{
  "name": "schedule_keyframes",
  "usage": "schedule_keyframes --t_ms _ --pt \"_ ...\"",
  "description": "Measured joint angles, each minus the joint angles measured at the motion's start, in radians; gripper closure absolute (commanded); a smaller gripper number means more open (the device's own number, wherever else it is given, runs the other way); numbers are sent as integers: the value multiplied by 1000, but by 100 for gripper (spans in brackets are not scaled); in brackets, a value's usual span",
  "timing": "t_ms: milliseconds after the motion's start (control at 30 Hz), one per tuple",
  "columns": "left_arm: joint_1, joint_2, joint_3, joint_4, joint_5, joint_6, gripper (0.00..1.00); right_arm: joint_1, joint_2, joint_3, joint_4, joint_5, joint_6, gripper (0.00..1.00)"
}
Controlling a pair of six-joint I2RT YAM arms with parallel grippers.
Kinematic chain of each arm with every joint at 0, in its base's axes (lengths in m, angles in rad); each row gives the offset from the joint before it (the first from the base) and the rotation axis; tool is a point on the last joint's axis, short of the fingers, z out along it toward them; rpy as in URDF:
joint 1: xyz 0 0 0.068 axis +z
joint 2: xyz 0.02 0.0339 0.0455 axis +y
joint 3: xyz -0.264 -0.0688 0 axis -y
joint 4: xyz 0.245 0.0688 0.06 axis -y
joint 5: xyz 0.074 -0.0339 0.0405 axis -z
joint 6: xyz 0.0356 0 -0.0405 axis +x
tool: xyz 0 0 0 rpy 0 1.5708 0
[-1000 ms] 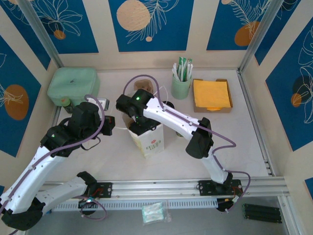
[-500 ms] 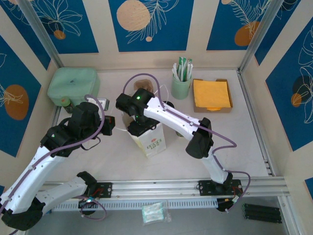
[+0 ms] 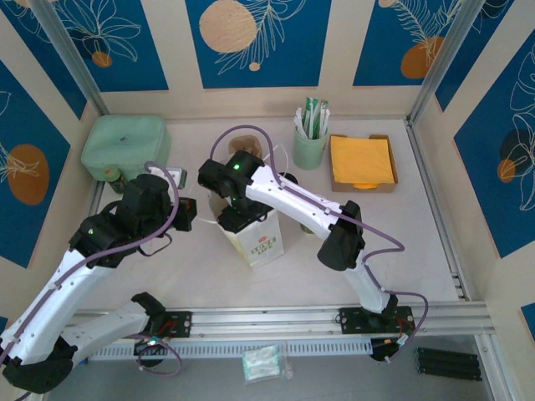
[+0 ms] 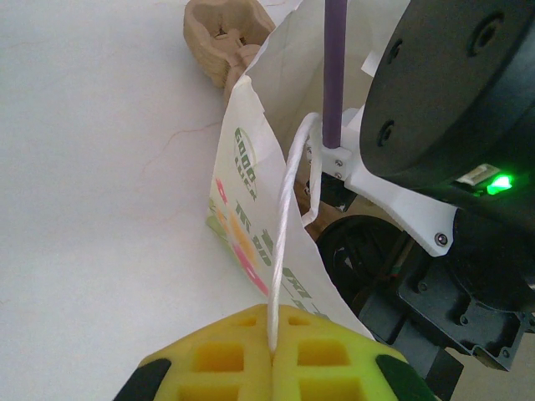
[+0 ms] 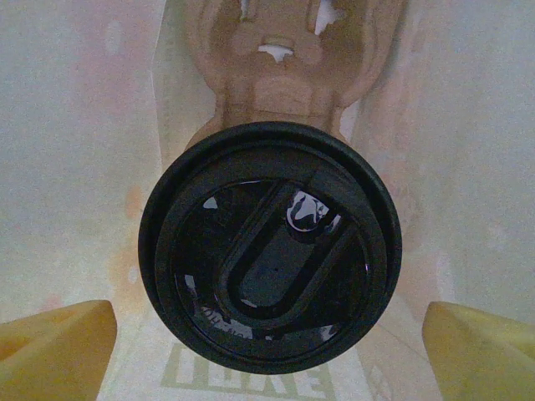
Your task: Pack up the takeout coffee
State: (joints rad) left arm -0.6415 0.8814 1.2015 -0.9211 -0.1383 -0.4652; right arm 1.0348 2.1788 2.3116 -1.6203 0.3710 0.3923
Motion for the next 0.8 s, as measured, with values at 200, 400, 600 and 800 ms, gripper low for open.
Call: schedule_keyframes --t_ms 200,400,600,800 --pt "0 0 0 0 0 0 100 0 0 10 -1 0 0 5" --pt "0 6 0 0 0 0 100 0 0 11 0 0 0 5" --pt "0 6 0 0 0 0 100 0 0 17 0 0 0 5" --pt "0 6 0 0 0 0 100 0 0 45 0 0 6 5"
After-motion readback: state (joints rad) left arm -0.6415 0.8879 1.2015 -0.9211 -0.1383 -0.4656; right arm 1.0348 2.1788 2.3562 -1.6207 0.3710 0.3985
